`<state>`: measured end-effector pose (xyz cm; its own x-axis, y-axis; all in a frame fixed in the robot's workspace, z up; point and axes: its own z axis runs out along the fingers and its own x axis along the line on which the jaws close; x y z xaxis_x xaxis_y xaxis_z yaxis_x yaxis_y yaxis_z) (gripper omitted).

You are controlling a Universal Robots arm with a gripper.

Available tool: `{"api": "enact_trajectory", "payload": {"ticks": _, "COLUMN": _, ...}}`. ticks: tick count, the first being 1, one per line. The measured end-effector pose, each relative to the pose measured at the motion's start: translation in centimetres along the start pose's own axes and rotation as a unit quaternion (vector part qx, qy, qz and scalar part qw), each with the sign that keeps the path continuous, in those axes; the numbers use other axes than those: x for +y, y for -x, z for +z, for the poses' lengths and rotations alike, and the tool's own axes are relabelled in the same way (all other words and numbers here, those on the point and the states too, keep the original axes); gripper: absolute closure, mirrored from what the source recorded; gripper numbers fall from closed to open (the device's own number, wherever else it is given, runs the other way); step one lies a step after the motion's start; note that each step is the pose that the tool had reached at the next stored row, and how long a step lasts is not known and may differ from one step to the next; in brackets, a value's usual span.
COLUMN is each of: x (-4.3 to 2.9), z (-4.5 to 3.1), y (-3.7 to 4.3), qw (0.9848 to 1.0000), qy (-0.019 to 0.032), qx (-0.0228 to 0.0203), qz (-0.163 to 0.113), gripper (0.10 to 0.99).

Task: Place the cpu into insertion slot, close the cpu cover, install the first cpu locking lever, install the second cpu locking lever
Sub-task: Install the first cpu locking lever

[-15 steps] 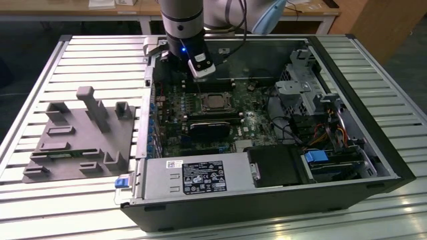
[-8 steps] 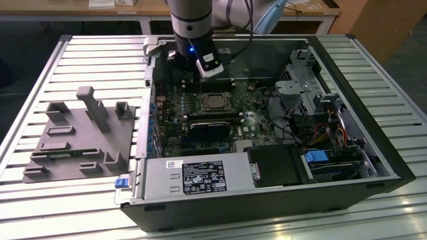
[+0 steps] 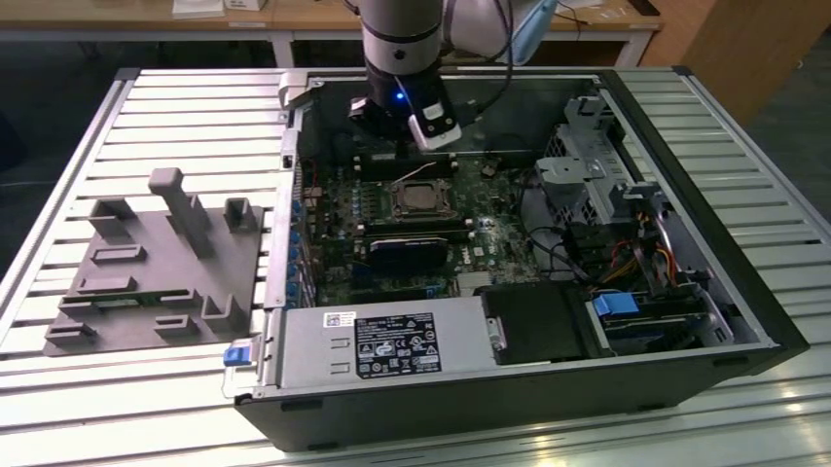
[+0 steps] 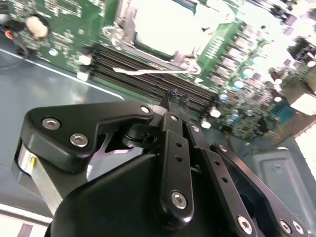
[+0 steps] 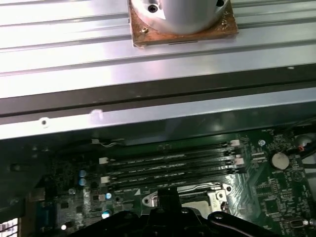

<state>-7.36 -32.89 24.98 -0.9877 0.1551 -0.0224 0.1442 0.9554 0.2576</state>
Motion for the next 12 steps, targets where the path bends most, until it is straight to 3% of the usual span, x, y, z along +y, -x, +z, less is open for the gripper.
{"api": "enact_trajectory", "payload": {"ticks": 6, "x": 0.24, "z": 0.12, "y": 1.67, "qw": 1.0, "qy": 0.0, "qx": 0.0001, "qz": 0.0, "gripper": 0.984}}
{"api": "enact_trajectory", "payload": {"ticks": 12, "x": 0.26, "z": 0.13, "y": 1.79, "qw": 1.0, "qy": 0.0001, "qx": -0.0004, "qz": 0.0, "gripper": 0.984}}
